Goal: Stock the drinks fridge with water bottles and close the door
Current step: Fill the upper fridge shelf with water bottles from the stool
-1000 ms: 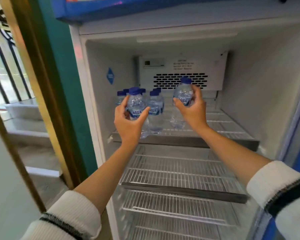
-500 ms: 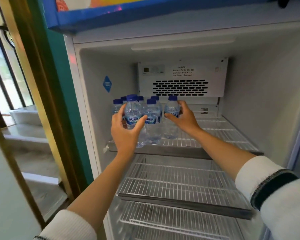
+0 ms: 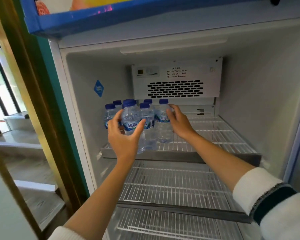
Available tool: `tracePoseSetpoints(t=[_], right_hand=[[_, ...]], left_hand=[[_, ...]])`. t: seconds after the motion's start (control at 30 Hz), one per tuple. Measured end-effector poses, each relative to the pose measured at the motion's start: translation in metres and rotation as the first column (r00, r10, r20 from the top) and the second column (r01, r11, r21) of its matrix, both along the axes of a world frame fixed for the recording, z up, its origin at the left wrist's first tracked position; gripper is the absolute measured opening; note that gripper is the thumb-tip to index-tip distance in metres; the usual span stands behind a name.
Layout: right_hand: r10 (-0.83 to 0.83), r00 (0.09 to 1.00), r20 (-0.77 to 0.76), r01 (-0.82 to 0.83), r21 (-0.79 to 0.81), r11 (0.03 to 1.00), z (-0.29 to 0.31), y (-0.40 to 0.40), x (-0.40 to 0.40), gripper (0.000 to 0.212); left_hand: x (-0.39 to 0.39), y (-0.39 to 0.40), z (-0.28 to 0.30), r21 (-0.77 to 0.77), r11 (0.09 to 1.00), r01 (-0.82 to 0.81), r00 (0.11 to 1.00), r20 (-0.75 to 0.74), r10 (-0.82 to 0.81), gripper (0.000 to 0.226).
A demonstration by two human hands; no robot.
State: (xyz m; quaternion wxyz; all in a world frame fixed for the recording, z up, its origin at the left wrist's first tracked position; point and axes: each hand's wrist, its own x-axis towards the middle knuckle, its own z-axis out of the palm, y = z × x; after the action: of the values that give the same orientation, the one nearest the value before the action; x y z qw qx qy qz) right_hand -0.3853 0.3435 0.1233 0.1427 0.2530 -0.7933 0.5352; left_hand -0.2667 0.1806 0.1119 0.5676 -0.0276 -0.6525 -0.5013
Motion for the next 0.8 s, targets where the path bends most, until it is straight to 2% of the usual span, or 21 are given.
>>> tracePoseSetpoints(t=[0.1,0.2,0.27,0.43,0.63,0.8], right_hand=[[-0.219,0.976,0.003,0.217,0.123,0.968,-0.001,0.009,-0.003,0.045],[-0.42,0.906,-0.05,0.418,0.261,0.87,-0.004,0.023,-0.008,0.044],[-0.499,0.862,-0.094,0.5,0.323,0.804,-0.006,0.026,-0.01,0.043],[-0.573,0.818,-0.046,0.544,0.386,0.745,-0.006,0.025,-0.012,0.051],[-0.57,0.822,0.002,0.523,0.396,0.755,-0.006,0.022,-0.012,0.051],[-0.55,0.835,-0.017,0.51,0.401,0.761,-0.006,0.023,-0.01,0.048]], left_hand=[[0.001,0.018,0.0,-0.04,0.999,-0.018,0.999,-0.04,0.016,0.064],[-0.001,0.043,0.0,-0.107,0.994,-0.021,0.999,-0.033,0.018,0.067],[-0.004,0.059,0.001,-0.15,0.989,-0.01,1.0,-0.016,0.007,0.068],[-0.019,0.08,0.005,-0.196,0.98,-0.03,0.999,0.005,0.032,0.067],[-0.037,0.076,-0.006,-0.357,0.921,-0.157,0.977,0.083,0.198,0.076],[-0.047,0.069,-0.003,-0.555,0.749,-0.362,0.905,-0.015,0.426,0.076]])
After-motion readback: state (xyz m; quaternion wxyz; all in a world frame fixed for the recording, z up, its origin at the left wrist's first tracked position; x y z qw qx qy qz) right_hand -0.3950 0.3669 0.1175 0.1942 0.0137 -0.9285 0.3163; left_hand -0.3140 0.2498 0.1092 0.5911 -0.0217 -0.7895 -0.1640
